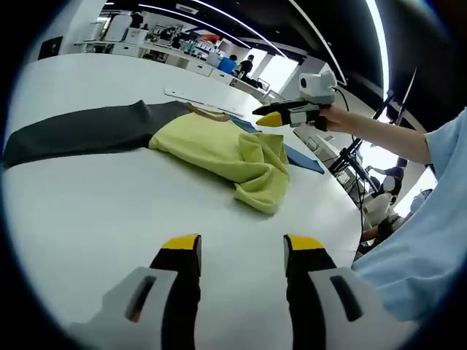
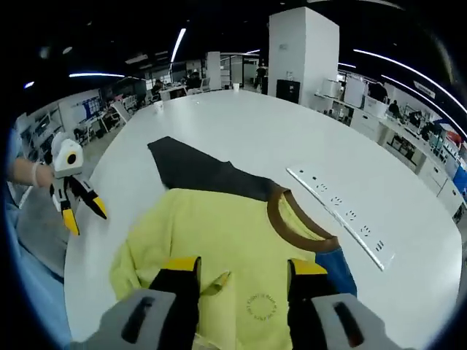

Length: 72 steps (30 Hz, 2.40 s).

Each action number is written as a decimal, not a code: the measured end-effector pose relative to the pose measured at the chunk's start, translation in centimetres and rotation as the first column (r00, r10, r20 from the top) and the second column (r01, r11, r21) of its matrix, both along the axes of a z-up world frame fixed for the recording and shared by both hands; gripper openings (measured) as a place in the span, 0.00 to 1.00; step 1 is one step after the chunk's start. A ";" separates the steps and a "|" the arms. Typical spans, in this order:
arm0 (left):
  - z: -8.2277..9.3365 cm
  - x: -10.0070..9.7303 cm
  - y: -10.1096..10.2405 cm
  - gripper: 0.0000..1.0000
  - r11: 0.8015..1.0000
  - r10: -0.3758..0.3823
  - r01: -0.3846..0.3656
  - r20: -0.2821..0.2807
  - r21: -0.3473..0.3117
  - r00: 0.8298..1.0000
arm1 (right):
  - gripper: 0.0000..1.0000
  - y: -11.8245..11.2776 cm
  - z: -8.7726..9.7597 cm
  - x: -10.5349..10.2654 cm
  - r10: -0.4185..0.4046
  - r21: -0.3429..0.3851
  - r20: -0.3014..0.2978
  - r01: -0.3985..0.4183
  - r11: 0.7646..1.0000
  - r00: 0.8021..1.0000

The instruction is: Fold the garment on the visible template until the final outline fits inside the template.

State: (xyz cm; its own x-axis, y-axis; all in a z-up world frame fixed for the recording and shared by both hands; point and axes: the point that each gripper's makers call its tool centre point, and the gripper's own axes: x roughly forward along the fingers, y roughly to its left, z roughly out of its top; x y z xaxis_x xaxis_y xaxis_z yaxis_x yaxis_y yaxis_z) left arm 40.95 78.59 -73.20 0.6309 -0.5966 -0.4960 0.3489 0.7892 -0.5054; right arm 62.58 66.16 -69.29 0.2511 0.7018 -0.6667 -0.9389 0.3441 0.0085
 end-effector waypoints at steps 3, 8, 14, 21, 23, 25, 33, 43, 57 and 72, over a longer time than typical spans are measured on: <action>0.0 -0.1 -0.2 0.42 1.000 -0.013 0.013 -0.001 0.002 1.000 | 0.62 -0.7 0.6 -0.8 -0.009 0.039 -0.004 0.009 0.999 1.000; 0.0 -0.1 -0.6 0.42 1.000 -0.022 0.022 -0.002 0.002 1.000 | 0.68 -2.1 1.5 -2.4 -0.004 0.069 0.025 0.002 0.998 1.000; 0.0 -0.2 -1.2 0.42 0.999 -0.042 0.042 -0.004 0.004 0.999 | 0.60 -4.1 2.2 -4.6 -0.007 0.080 0.061 0.002 0.997 0.998; 0.3 -0.1 -2.1 0.41 0.998 -0.056 0.056 -0.004 -0.012 0.998 | 0.43 -6.0 0.7 -7.3 -0.004 0.052 0.054 0.001 0.999 0.999; 0.4 -0.1 -2.5 0.41 0.998 -0.067 0.067 -0.001 -0.015 0.998 | 0.42 -6.3 0.1 -7.9 -0.013 0.043 0.044 0.011 0.999 0.999; 0.5 -0.1 -2.8 0.41 0.997 -0.076 0.076 0.000 -0.017 0.997 | 0.41 -6.6 -0.4 -8.2 -0.027 0.043 0.042 0.025 0.999 0.999; 0.8 -0.3 -3.7 0.41 0.993 -0.111 0.111 -0.001 -0.026 0.994 | 0.39 -7.0 -1.0 -8.7 -0.071 0.053 0.048 0.068 0.996 0.996; 1.2 -0.4 -2.9 0.41 0.994 -0.105 0.105 0.002 -0.016 0.994 | 0.18 -5.9 -3.2 -7.8 0.003 -0.055 0.136 0.005 0.998 0.991; 0.7 -0.8 -1.8 0.40 0.998 -0.055 0.054 -0.023 -0.028 0.998 | 0.08 -5.7 -7.2 -5.4 0.014 -0.161 0.163 0.013 0.987 0.987; 0.6 -0.1 -2.4 0.39 0.998 -0.057 0.057 -0.016 -0.029 0.998 | 0.00 -6.6 -4.8 -7.5 -0.111 -0.021 0.040 0.112 0.993 0.993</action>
State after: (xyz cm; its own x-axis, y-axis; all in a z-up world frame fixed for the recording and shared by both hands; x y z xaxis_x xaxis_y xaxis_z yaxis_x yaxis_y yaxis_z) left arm 40.86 76.15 -72.58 0.5872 -0.6454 -0.4885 0.3842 0.7535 -0.5335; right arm 55.04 59.53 -74.05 0.3528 0.6525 -0.6707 -0.8941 0.4464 -0.0359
